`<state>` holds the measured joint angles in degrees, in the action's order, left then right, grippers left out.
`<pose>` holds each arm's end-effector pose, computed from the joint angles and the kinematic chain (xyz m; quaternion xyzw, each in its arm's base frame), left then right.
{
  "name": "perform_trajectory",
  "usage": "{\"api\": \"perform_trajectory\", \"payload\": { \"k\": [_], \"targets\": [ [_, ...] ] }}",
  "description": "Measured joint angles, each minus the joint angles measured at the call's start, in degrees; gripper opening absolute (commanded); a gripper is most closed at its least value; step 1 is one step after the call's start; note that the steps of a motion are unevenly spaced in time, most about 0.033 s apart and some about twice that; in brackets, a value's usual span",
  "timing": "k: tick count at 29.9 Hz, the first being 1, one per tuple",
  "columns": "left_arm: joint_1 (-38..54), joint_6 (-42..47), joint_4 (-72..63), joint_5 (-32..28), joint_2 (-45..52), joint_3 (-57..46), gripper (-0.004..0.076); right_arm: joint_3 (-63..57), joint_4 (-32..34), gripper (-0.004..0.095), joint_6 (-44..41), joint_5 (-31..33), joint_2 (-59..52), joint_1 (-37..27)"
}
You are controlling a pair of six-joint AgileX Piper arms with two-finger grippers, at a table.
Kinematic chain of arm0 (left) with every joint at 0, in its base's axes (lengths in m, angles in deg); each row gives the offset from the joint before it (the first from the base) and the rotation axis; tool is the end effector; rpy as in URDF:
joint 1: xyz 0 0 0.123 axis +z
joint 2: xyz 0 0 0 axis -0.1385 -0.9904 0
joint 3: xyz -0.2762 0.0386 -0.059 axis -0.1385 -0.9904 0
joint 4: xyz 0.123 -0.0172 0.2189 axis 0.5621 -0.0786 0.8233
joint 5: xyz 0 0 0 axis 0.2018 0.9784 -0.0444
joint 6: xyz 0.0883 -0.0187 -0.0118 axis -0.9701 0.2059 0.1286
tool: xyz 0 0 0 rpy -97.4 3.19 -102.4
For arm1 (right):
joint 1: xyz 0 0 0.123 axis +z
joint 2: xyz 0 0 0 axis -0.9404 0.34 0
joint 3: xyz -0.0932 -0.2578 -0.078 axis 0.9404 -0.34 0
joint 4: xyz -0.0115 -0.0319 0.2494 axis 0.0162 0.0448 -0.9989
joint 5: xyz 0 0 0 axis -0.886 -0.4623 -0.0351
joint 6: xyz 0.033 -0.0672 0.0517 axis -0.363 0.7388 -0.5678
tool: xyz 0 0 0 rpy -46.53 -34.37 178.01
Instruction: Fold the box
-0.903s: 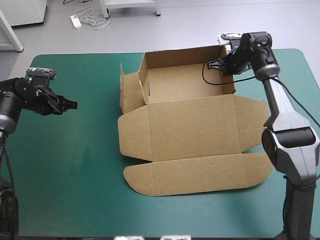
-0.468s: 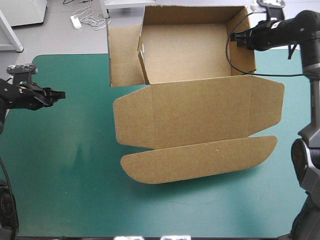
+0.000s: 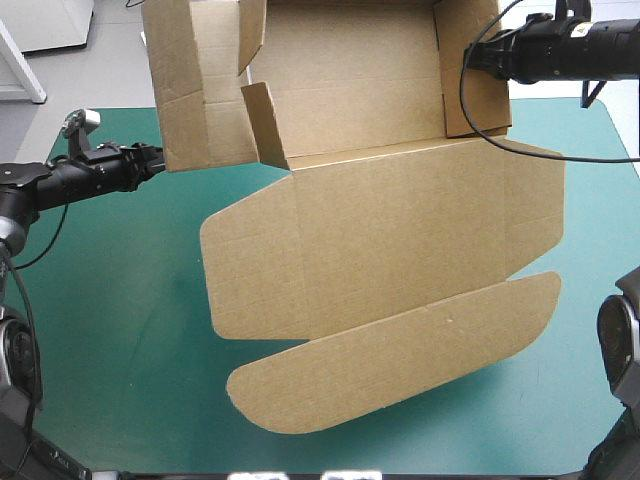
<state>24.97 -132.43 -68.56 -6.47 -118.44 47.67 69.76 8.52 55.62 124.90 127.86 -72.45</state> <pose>0.3761 0.0391 0.3165 -0.0240 0.8306 -0.3877 0.3991 0.3644 0.0394 0.5092 -0.1127 0.8365 0.2774 0.4589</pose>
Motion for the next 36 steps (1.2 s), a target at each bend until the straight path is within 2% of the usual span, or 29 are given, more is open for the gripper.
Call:
{"api": "perform_trajectory", "payload": {
  "k": [4, 13, 17, 26, 36],
  "targets": [
    [-4.9, -2.7, -7.8, 3.4, -1.6, 0.0, 0.0276, -0.4, 2.5, -0.0013, 0.0, 0.0, 0.9, 2.4],
    [-13.8, -6.0, -18.3, 6.0, -2.1, 0.0, 0.0276, -1.0, 7.2, -0.0012, -0.5, -0.2, 5.8, 3.3],
    [-14.6, -6.6, -21.9, 8.5, -2.1, 0.2, 0.0276, -1.0, 9.6, -0.0012, -1.0, -0.5, 6.9, 3.3],
    [-14.9, -6.6, -22.2, 10.0, -2.1, 0.9, 0.0276, -1.0, 11.3, -0.0012, -2.4, -2.1, 10.0, 3.3],
    [-16.4, -6.6, -22.2, 8.6, -2.1, 4.9, 0.0276, -1.1, 14.8, -0.0012, -3.5, -3.8, 11.3, 3.3]
  ]
}}
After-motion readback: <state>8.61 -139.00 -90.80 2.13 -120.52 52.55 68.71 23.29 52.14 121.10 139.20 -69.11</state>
